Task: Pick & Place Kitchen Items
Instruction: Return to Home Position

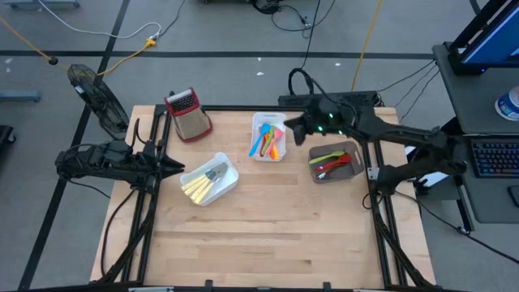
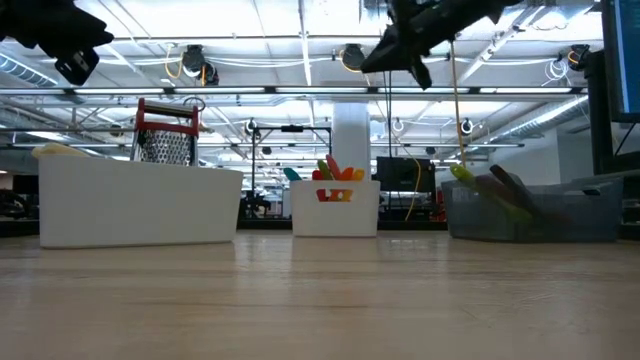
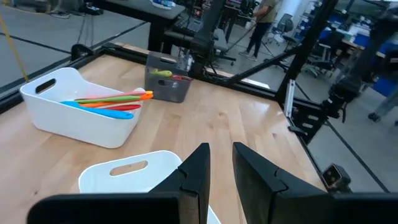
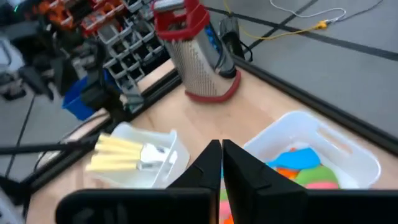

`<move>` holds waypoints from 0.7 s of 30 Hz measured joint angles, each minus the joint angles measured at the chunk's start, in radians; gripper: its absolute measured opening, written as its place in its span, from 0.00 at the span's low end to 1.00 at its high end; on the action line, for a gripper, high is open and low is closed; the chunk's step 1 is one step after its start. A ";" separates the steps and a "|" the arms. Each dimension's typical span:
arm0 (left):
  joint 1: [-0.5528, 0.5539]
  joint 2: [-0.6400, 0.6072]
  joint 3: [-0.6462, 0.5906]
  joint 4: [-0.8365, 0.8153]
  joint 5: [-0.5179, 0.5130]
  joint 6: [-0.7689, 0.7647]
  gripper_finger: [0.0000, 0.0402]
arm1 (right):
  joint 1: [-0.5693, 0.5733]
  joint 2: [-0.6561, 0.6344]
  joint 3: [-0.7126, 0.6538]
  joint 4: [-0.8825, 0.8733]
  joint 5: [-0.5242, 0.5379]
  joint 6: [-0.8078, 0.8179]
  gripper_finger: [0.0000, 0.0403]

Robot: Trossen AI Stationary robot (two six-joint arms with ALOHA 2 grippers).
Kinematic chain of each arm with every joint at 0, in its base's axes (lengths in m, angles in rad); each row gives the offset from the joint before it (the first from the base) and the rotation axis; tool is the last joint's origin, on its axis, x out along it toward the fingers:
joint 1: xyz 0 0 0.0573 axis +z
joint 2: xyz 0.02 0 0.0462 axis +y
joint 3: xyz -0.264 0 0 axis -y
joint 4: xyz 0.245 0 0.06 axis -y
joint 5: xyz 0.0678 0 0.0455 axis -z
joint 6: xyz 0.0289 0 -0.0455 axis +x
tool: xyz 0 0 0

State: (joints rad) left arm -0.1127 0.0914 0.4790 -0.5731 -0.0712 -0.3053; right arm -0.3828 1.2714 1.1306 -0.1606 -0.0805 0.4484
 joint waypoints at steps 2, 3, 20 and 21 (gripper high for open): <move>0.000 0.000 0.000 -0.003 0.026 0.016 0.17 | 0.024 -0.045 -0.056 0.002 0.001 0.015 0.03; 0.000 0.000 0.000 -0.006 0.042 0.025 0.17 | 0.036 -0.065 -0.086 0.015 0.001 0.036 0.03; 0.000 -0.065 -0.014 0.054 0.123 0.176 0.17 | 0.099 -0.547 -0.505 0.022 0.086 0.078 0.00; 0.000 -0.083 -0.023 0.056 0.123 0.172 0.17 | 0.098 -0.579 -0.523 0.017 0.087 0.073 0.00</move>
State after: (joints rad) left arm -0.1127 0.0081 0.4562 -0.5173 0.0517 -0.1331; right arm -0.2844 0.6923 0.6078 -0.1437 0.0065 0.5218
